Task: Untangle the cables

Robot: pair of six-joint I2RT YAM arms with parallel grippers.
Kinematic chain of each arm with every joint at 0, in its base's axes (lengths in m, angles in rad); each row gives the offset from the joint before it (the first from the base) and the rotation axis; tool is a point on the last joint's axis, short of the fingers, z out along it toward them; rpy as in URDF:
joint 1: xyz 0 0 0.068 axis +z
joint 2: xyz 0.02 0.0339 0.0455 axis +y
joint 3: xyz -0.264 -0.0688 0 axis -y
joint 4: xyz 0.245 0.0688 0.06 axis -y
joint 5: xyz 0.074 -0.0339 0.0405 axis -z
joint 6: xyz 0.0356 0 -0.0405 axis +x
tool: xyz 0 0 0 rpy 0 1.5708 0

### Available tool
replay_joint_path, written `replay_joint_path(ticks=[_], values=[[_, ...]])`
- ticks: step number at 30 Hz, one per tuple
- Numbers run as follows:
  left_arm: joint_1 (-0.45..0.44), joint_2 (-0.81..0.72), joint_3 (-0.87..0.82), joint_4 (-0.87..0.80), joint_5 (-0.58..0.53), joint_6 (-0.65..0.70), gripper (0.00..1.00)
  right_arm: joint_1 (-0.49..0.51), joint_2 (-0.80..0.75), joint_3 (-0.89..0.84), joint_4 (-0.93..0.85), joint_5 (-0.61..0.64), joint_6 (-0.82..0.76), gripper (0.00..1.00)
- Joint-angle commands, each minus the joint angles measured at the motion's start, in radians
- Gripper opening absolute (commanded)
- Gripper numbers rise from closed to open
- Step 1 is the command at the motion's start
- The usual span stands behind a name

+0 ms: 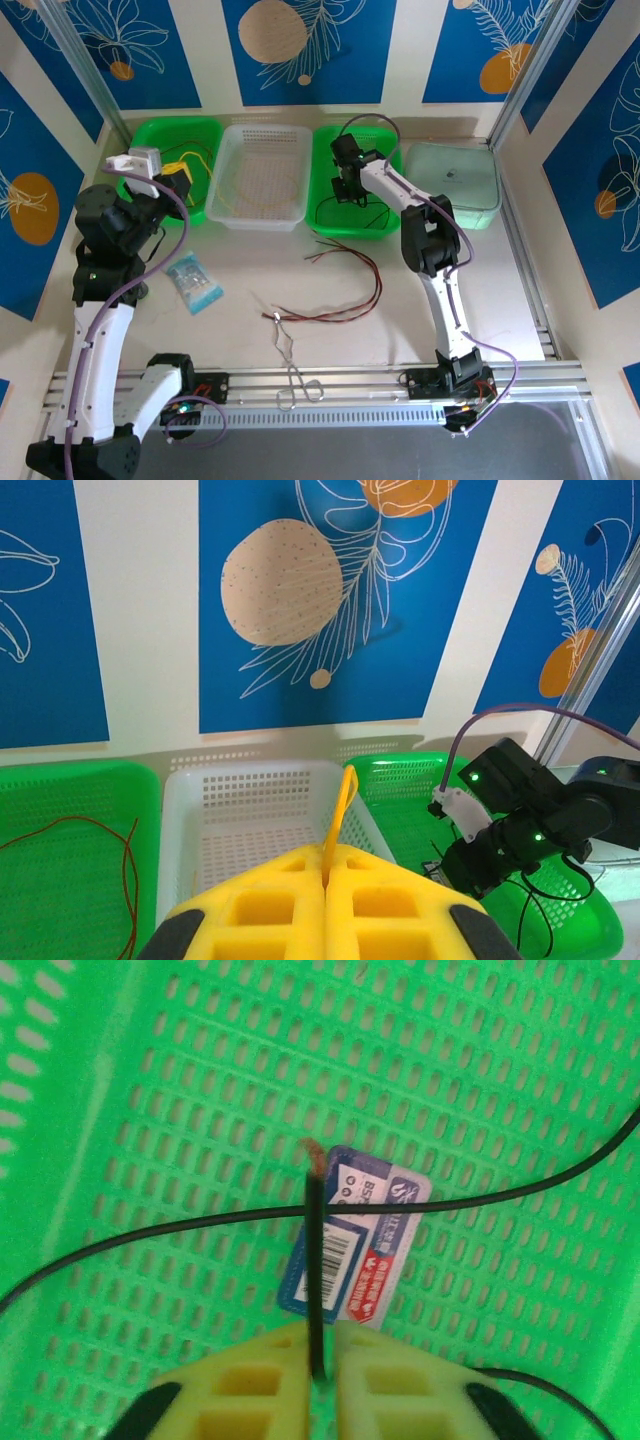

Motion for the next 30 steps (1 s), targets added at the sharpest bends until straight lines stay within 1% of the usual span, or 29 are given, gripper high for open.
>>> replay_joint_path(ticks=[1,2,4,5,8,10,12,14,16,20,22,24,26,30], values=[[-0.002,-0.005,-0.005,0.035,0.02,-0.021,0.0,0.005,-0.003,0.048,-0.077,0.038,-0.036,0.31],[-0.002,-0.002,-0.003,0.032,0.019,-0.021,0.0,0.001,-0.023,0.045,-0.072,0.031,-0.029,0.38],[-0.002,0.004,0.002,0.029,0.018,-0.023,0.0,-0.01,-0.07,0.047,-0.063,-0.003,-0.016,0.56],[-0.003,0.008,0.005,0.029,0.012,-0.025,0.0,-0.014,-0.091,0.052,-0.063,-0.012,-0.014,0.59],[-0.005,0.025,0.022,0.028,-0.001,-0.029,0.0,-0.02,-0.155,0.064,-0.064,-0.021,-0.017,0.65],[-0.006,0.045,0.035,0.034,-0.001,-0.029,0.0,-0.022,-0.198,0.068,-0.071,-0.028,-0.018,0.71],[-0.009,0.071,0.053,0.041,0.001,-0.028,0.0,-0.022,-0.241,0.063,-0.08,-0.031,-0.02,0.81],[-0.018,0.102,0.071,0.052,0.001,-0.027,0.0,-0.022,-0.293,0.041,-0.078,-0.033,-0.015,0.87],[-0.035,0.138,0.087,0.075,-0.016,-0.02,0.0,-0.022,-0.356,0.0,-0.069,-0.04,-0.003,0.9],[-0.105,0.22,0.11,0.197,-0.113,0.042,0.0,-0.024,-0.517,-0.14,0.008,-0.062,0.024,0.92],[-0.126,0.303,0.186,0.19,-0.138,0.064,0.0,-0.028,-0.58,-0.185,0.035,-0.083,0.037,0.94],[-0.135,0.387,0.263,0.184,-0.138,0.066,0.0,-0.03,-0.619,-0.189,0.021,-0.09,0.037,0.95],[-0.148,0.46,0.319,0.213,-0.144,0.075,0.0,-0.03,-0.653,-0.189,0.006,-0.091,0.035,0.96],[-0.165,0.615,0.471,0.227,-0.177,0.072,0.0,-0.031,-0.737,-0.223,0.007,-0.103,0.033,0.97]])
